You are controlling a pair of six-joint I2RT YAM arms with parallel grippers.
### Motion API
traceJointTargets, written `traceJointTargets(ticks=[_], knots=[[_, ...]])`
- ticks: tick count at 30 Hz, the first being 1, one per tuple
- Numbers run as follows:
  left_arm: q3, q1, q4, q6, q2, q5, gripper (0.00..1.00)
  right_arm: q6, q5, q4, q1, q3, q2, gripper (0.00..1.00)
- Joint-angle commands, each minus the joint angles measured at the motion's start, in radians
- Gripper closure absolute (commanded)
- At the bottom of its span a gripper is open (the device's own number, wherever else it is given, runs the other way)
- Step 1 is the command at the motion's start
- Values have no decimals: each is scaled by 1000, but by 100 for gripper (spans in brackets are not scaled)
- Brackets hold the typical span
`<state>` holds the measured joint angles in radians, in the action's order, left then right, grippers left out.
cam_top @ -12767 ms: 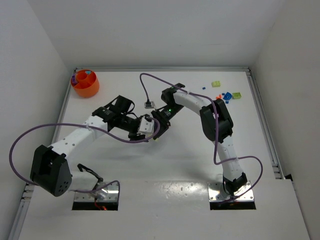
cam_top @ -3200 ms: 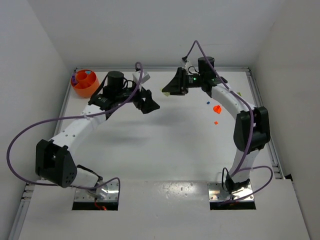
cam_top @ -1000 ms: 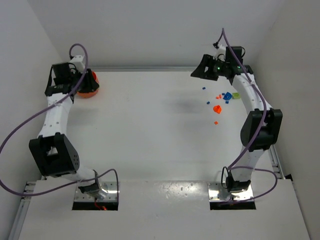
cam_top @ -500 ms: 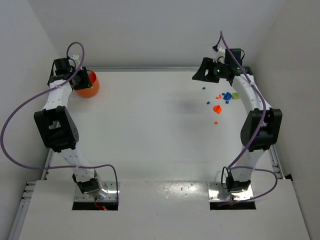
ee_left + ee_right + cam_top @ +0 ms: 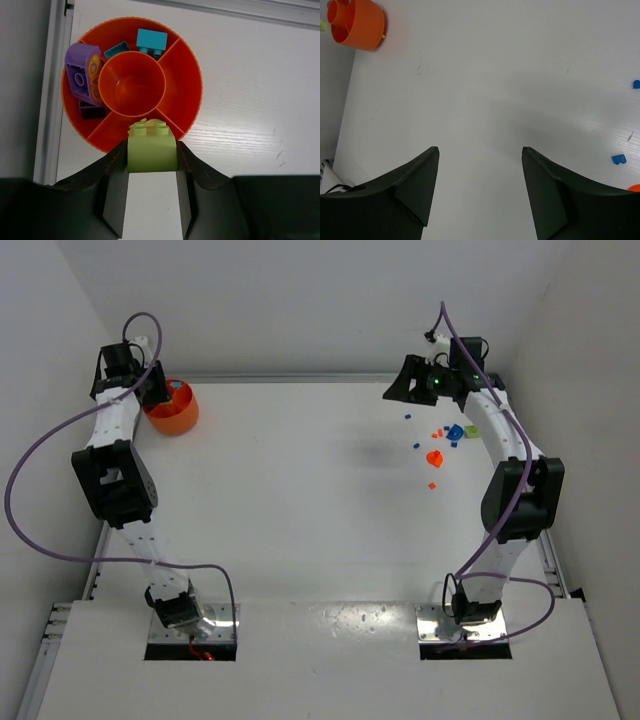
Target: Sort the legos into containers by color
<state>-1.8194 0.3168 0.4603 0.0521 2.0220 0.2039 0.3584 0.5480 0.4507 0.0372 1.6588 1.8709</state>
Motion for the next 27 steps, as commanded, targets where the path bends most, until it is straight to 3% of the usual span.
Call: traceJointTargets(ticks=[1, 15, 25, 27], knots=[[-61, 21, 12, -8, 27, -18, 96, 2, 20, -32, 7, -1, -26, 32], [-61, 21, 12, -17, 60, -9, 96, 2, 19, -32, 7, 9, 5, 32], [-89, 21, 12, -17, 90, -29, 60, -7, 10, -23, 7, 9, 5, 32], [-98, 21, 12, -27, 90, -14, 46, -18, 0, -23, 7, 9, 5, 32]])
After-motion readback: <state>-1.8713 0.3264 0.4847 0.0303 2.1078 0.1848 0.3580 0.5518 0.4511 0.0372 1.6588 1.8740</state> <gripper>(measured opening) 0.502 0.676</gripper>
